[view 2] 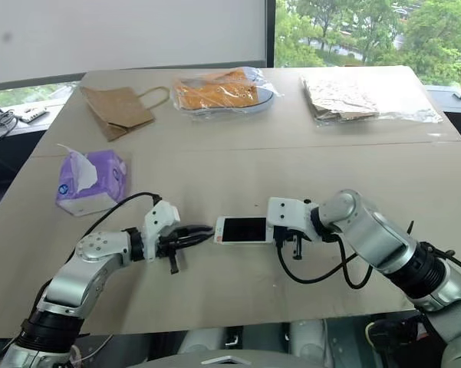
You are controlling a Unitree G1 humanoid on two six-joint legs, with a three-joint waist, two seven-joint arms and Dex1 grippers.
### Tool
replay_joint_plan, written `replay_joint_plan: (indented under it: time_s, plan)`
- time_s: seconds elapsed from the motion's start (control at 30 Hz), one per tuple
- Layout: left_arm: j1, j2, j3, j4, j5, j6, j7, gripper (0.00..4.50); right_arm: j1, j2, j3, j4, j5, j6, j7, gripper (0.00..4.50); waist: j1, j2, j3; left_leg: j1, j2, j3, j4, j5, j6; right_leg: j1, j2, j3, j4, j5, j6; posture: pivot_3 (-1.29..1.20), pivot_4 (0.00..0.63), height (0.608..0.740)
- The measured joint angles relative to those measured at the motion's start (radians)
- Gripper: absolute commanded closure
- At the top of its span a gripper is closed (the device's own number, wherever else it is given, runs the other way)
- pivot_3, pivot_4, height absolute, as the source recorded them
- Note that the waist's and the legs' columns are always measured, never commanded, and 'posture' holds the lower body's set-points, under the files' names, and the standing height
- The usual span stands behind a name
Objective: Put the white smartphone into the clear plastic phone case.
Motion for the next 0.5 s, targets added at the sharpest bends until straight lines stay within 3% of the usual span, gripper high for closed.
replay_joint_plan:
  time_s: [0.33,0.5]
  plan:
    - [-0.019,-0.013,0.018,0.013,0.018,0.014,0.001,4.04,0.034,0.000,-0.032,0.017,-0.013,-0.061,0.019,4.50,-0.005,0.000,0.000,0.003,0.000,0.001,-0.001,0.000,0.000,0.002,-0.002,0.002,0.000,0.001,-0.002,0.00,0.150,0.740]
    - [-0.034,0.010,0.036,-0.007,-0.058,0.050,-0.047,4.04,0.103,-0.040,-0.106,-0.008,0.008,-0.100,0.007,4.50,0.001,0.000,0.001,-0.004,-0.001,0.001,-0.001,0.000,0.000,-0.003,-0.006,0.001,-0.001,0.001,-0.002,0.00,0.150,0.740]
